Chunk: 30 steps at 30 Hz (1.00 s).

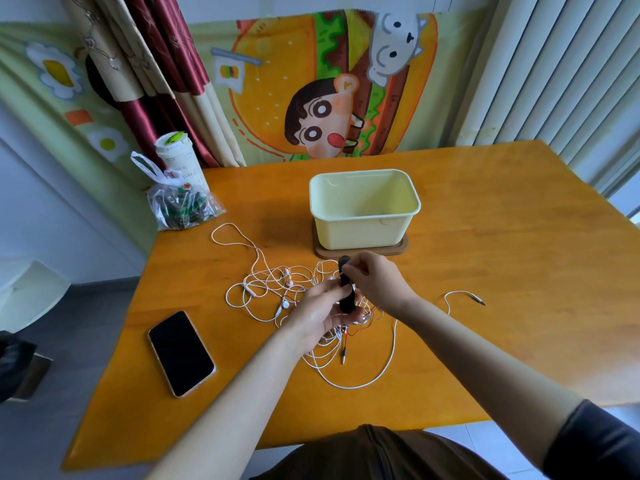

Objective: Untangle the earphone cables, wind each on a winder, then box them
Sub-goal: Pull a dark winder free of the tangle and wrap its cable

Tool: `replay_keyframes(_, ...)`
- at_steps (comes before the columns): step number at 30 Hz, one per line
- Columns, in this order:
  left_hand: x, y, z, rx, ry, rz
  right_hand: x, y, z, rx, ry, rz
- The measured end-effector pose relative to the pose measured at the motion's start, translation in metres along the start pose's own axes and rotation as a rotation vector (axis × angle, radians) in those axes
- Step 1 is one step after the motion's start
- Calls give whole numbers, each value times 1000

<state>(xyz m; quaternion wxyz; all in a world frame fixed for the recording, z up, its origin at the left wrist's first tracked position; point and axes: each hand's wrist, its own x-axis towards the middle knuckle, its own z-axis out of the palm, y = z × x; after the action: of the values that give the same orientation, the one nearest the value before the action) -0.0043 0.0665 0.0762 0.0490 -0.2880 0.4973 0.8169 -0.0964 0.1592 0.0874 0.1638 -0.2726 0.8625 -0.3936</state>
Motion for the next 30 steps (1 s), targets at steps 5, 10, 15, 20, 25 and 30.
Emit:
replay_keyframes(5, 1, 1, -5, -100, 9, 36, 1, -4, -2, 74, -19, 2)
replay_keyframes(10, 1, 1, -6, -190, 15, 72, -2, -1, -2, 118, -41, 1)
replay_keyframes(15, 0, 1, -6, -189, 63, 95, -5, 2, -2, 126, -56, -40)
replay_keyframes(20, 0, 0, -4, -142, 112, 93, -8, 5, -3, 31, -53, -109)
replay_keyframes(25, -1, 1, -4, -102, 76, 148, -7, 4, -4, -11, -1, -144)
replay_keyframes(30, -1, 2, -3, -74, 66, 164, -6, 5, -5, -27, 121, -180)
